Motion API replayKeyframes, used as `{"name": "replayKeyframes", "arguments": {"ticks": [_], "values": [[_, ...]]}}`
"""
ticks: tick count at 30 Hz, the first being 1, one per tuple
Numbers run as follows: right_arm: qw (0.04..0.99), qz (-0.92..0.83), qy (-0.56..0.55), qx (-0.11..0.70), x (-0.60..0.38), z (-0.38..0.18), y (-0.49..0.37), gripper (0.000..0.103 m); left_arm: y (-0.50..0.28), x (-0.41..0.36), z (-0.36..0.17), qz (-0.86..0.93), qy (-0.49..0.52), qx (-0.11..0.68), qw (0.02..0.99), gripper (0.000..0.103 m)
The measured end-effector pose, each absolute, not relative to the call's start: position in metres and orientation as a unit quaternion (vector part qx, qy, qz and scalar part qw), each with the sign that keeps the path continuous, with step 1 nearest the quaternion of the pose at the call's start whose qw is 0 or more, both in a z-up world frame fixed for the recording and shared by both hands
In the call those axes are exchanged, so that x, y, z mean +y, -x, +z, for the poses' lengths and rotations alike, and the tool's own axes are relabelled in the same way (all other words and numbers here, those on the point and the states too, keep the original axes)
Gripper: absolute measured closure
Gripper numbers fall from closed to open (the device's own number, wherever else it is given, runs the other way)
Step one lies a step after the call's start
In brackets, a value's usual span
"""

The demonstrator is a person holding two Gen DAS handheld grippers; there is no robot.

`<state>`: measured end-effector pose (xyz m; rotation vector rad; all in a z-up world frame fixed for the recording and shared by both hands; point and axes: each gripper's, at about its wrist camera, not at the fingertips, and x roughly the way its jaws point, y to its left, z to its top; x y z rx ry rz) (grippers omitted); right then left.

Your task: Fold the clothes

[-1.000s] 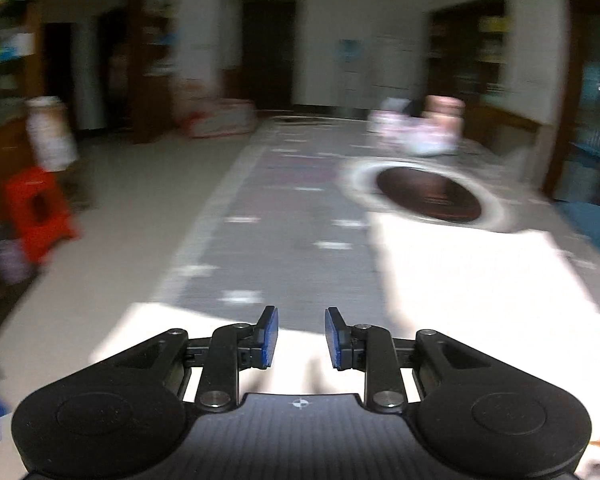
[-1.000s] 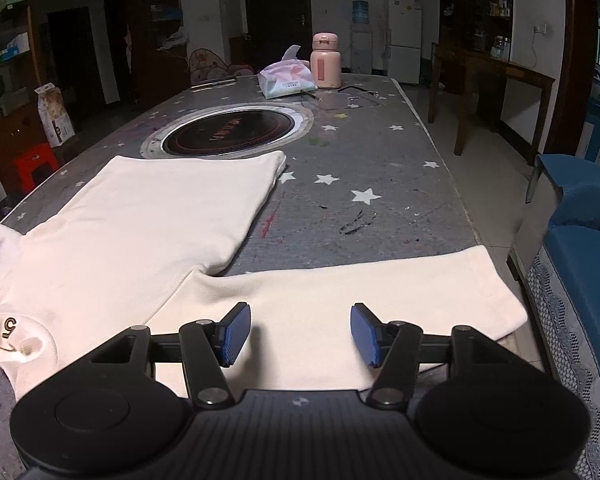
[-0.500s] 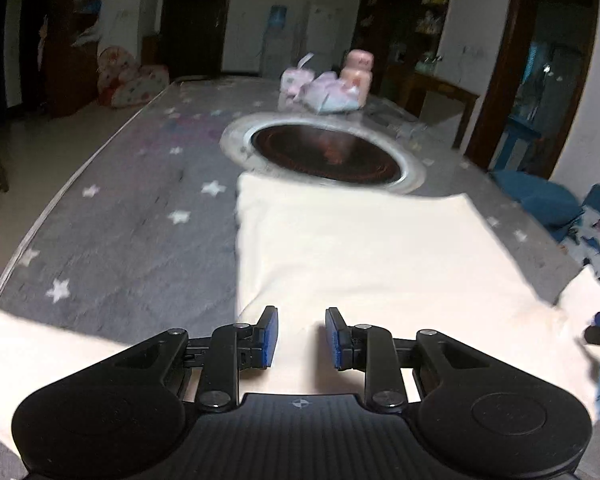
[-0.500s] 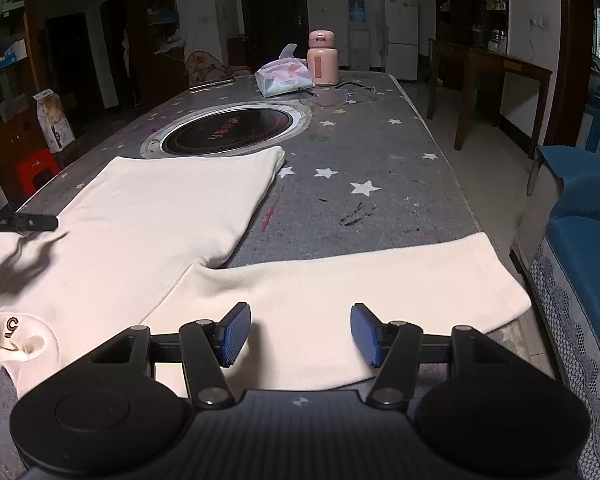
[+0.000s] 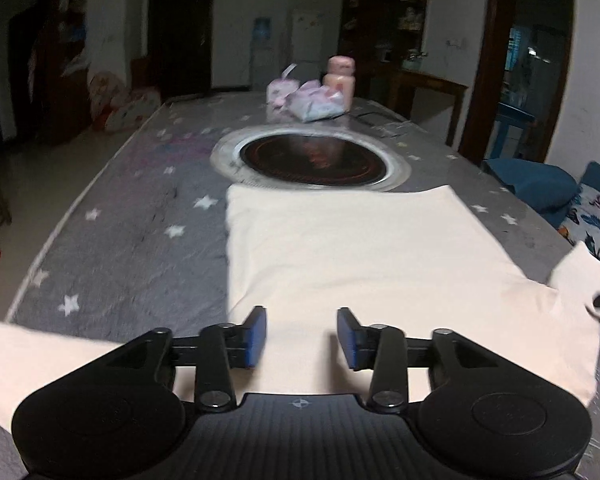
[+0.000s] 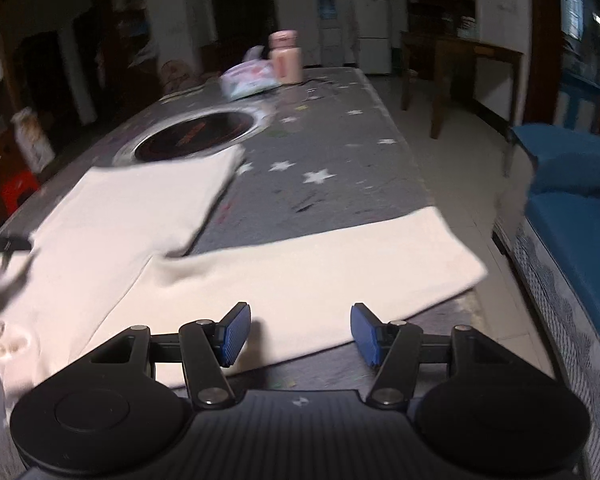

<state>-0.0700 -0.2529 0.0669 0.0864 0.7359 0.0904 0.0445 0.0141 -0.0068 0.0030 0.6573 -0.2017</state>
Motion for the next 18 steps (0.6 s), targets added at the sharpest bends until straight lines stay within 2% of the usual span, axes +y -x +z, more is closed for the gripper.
{"name": "replayKeyframes", "arguments": {"ticks": [5, 10, 15, 17, 18], "values": [[0.934, -0.029, -0.056, 0.351, -0.284, 0.067, 0.060, 0.050, -0.033, -0.004, -0.002, -0.130, -0.009, 0.316, 0.940, 0.047], [0.927, -0.075, -0.093, 0.356, -0.313, 0.056, 0.050, 0.054, -0.024, -0.021, -0.003, -0.154, -0.016, 0.319, 0.935, 0.042], [0.925, -0.069, -0.136, 0.348, -0.328, 0.047, 0.047, 0.068, -0.019, -0.035, -0.006, -0.168, -0.028, 0.323, 0.931, 0.034], [0.927, -0.075, -0.134, 0.342, -0.330, 0.047, 0.048, 0.079, -0.017, -0.040, -0.008, -0.171, -0.032, 0.325, 0.929, 0.033], [0.928, -0.076, -0.133, 0.339, -0.331, 0.047, 0.048, 0.081, -0.016, -0.043, -0.009, -0.173, -0.034, 0.327, 0.928, 0.032]]}}
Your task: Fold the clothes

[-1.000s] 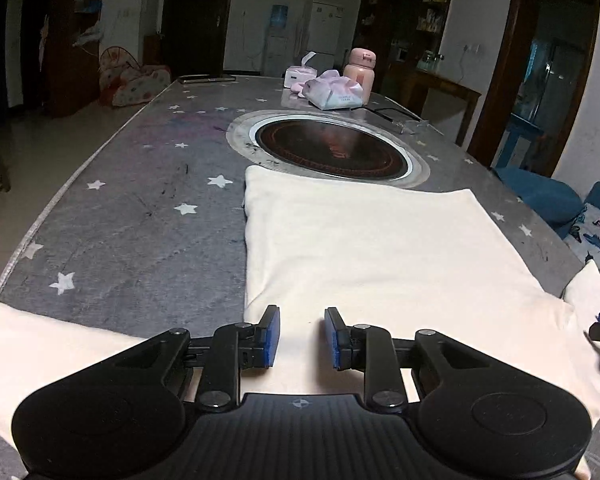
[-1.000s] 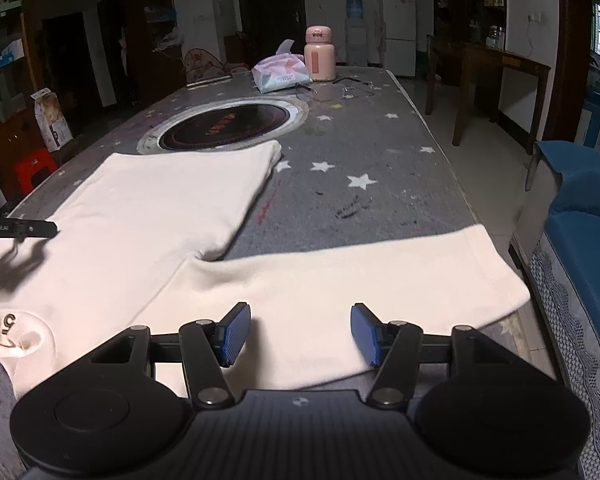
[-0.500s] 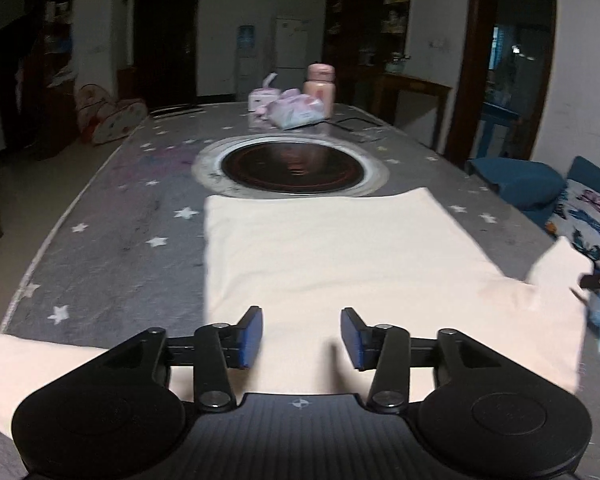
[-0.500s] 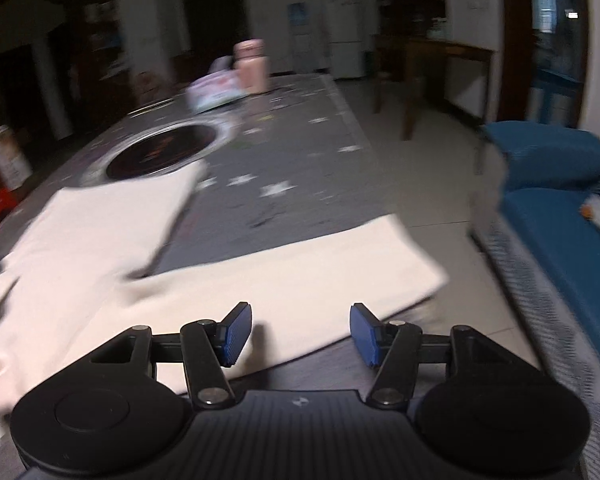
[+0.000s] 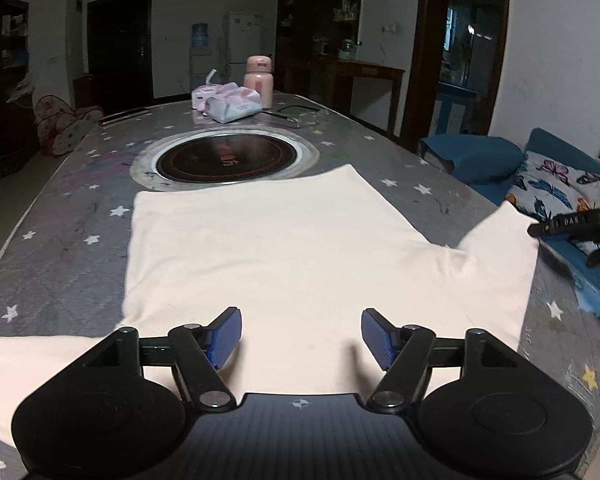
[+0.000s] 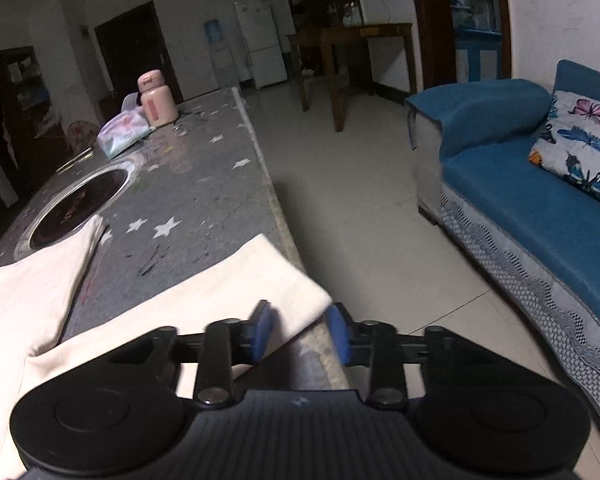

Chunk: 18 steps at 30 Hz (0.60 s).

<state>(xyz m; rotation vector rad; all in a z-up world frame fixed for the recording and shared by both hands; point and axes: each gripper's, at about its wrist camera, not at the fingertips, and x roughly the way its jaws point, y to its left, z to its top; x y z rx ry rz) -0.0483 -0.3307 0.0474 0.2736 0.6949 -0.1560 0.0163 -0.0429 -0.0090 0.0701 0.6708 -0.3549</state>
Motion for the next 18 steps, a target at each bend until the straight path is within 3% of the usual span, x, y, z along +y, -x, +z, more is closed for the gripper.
{"name": "replayKeyframes", "arguments": {"ticks": [2, 18], "values": [[0.930, -0.079, -0.132, 0.334, -0.333, 0.049, 0.050, 0.099, -0.015, -0.049, -0.010, -0.176, -0.039, 0.330, 0.926, 0.030], [0.949, -0.062, -0.135, 0.278, -0.333, 0.092, 0.080, 0.099, -0.002, -0.122, -0.023, -0.251, -0.118, 0.317, 0.907, 0.028]]}}
